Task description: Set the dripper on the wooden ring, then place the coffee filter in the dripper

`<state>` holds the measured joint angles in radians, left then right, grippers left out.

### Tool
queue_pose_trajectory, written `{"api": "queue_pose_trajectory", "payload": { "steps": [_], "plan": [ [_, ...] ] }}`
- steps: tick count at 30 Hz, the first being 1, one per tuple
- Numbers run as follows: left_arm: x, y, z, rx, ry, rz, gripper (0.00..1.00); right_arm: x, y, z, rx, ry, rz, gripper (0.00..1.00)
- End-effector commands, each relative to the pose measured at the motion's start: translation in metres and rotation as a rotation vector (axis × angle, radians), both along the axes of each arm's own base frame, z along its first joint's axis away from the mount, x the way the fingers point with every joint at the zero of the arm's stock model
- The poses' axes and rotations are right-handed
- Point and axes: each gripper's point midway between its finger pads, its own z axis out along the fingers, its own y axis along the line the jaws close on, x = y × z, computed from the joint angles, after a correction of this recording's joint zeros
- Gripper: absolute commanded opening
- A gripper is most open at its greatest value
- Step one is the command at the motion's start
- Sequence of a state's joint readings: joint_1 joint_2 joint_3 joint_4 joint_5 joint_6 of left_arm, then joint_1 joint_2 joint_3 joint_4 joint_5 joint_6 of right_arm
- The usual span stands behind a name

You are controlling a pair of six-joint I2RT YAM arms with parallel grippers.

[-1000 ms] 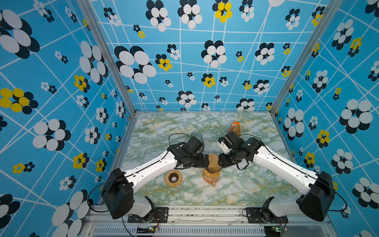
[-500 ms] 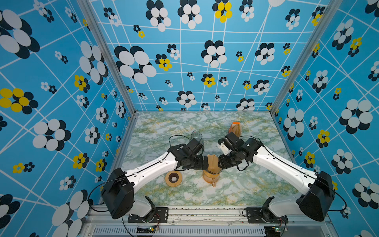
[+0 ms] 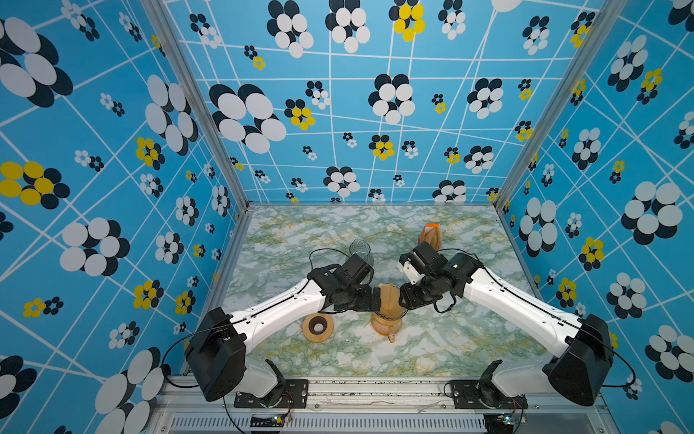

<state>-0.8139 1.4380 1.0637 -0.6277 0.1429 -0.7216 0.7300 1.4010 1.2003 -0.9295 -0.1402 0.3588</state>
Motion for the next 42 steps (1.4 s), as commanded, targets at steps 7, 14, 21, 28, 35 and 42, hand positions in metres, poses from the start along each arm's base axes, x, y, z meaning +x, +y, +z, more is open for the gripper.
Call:
{"api": "queue_pose_trajectory", "payload": {
  "steps": [7, 14, 21, 28, 35, 42],
  "plan": [
    [0.007, -0.016, 0.029, -0.08, -0.052, -0.051, 0.99, 0.016, 0.025, 0.027, 0.112, -0.055, 0.056, 0.52],
    [0.01, -0.017, 0.026, -0.086, -0.049, -0.051, 0.99, 0.032, 0.029, 0.018, 0.088, -0.06, 0.043, 0.53],
    [0.01, -0.01, 0.015, -0.05, -0.042, -0.03, 0.99, 0.038, 0.022, 0.006, 0.073, -0.052, 0.008, 0.52],
    [0.007, -0.005, 0.002, -0.029, -0.019, -0.015, 0.99, 0.034, 0.018, -0.001, 0.064, -0.031, 0.02, 0.51],
    [0.005, -0.001, -0.002, -0.009, -0.009, -0.009, 0.99, 0.027, 0.011, -0.008, 0.047, -0.024, 0.028, 0.49],
    [0.005, 0.0, -0.004, -0.006, -0.008, -0.001, 0.99, 0.025, 0.002, -0.012, 0.013, -0.029, 0.021, 0.47]
  ]
}}
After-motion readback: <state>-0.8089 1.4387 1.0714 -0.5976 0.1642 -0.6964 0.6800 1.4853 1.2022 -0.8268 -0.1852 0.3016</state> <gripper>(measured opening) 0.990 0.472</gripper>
